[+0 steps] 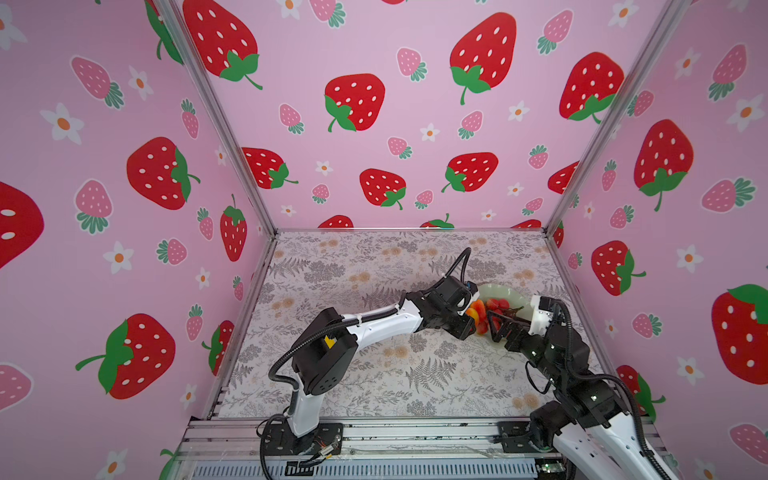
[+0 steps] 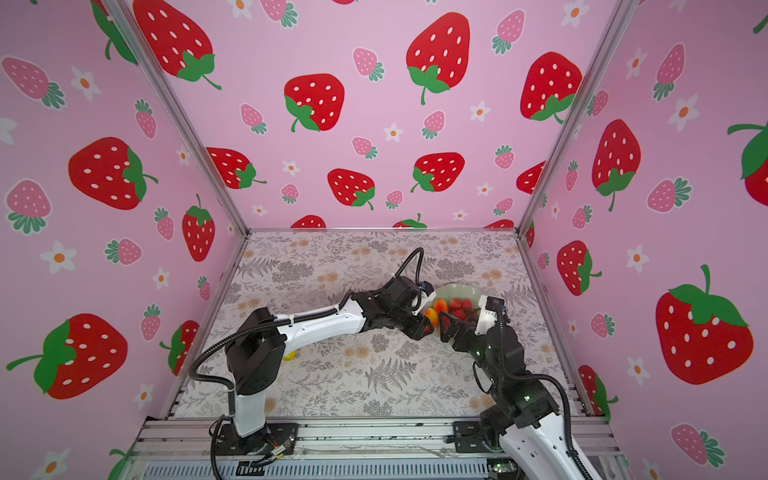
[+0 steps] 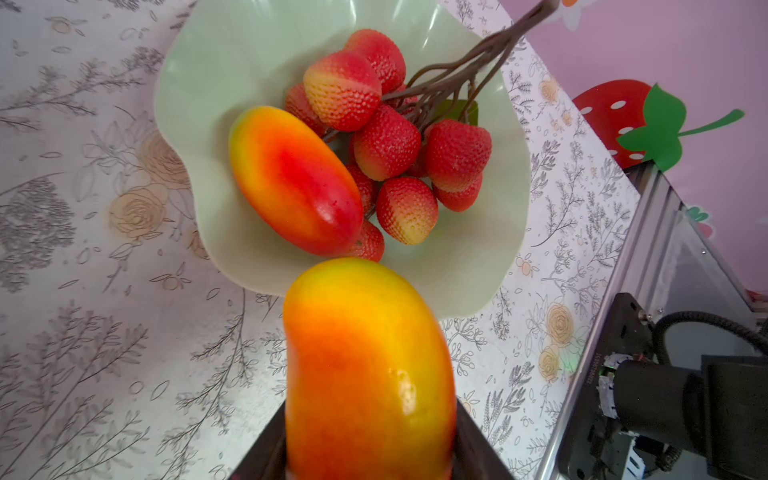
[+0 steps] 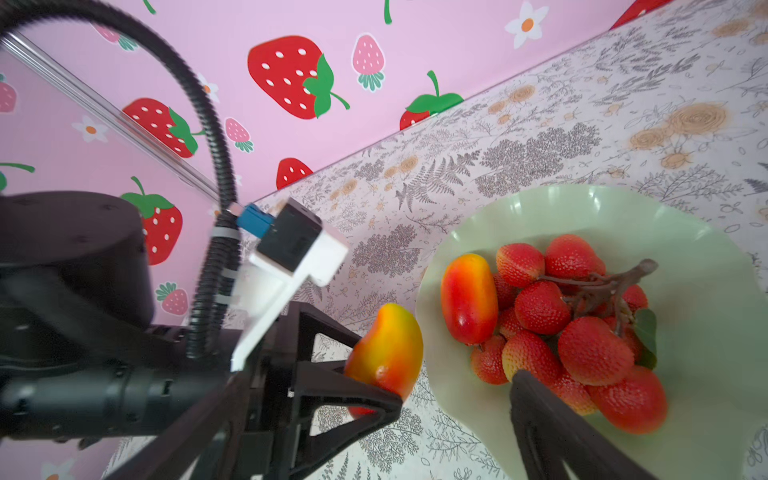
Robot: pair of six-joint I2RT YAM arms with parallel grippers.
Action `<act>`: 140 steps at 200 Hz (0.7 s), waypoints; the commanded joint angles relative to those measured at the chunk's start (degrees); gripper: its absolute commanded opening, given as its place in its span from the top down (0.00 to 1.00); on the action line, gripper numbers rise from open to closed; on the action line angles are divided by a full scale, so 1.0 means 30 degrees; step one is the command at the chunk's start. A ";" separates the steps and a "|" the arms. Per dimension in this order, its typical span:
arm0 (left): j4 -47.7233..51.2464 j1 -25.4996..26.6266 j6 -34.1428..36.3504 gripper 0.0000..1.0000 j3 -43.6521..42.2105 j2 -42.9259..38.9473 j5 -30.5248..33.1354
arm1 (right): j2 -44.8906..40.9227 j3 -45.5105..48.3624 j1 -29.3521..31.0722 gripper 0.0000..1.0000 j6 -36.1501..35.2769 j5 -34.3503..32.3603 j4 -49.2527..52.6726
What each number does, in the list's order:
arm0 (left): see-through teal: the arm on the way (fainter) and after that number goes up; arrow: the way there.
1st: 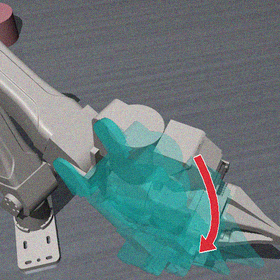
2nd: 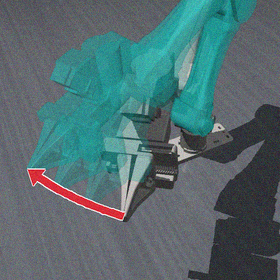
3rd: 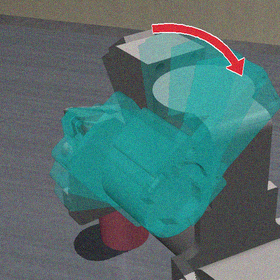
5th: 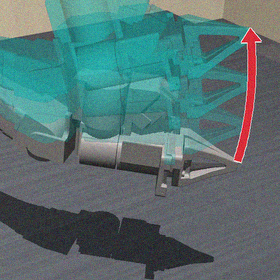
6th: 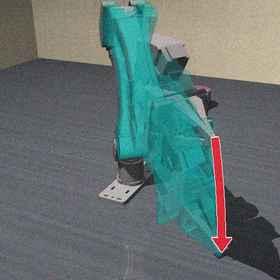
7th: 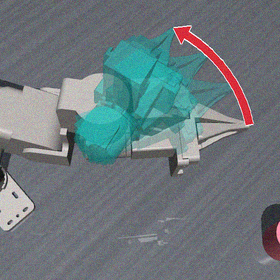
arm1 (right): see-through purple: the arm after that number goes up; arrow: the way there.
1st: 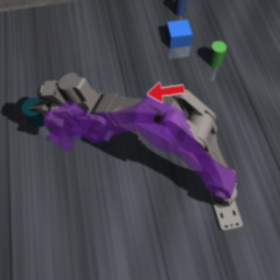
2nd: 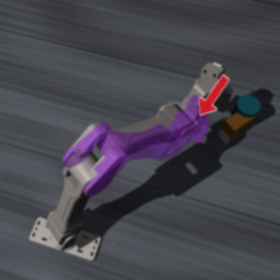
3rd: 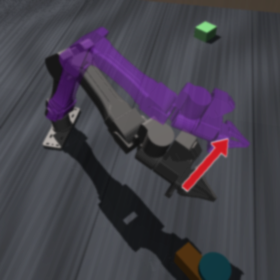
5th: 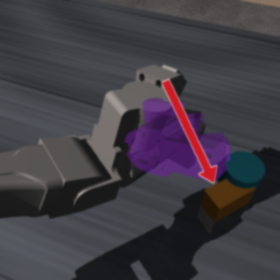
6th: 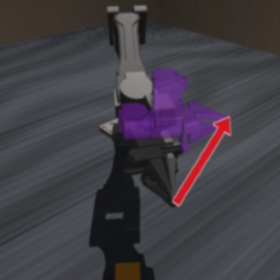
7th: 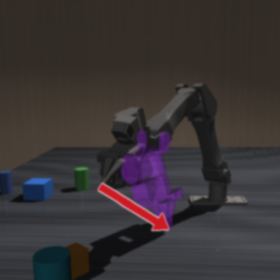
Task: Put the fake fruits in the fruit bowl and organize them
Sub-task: 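Grasp a near mango with the left gripper and carry it toward the bowl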
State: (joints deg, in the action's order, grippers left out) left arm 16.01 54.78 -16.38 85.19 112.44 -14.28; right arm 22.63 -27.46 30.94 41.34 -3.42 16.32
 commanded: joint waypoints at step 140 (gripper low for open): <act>0.0038 0.2137 -1.0453 0.55 0.5328 0.3845 0.4485 | -0.1606 0.0455 -0.0081 0.01 0.0365 -0.0094 0.0073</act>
State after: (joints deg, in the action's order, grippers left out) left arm 14.52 59.51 -44.16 96.12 122.43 -3.95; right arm 17.61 -27.16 30.94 41.39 -3.86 17.65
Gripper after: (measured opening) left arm 0.503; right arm 0.994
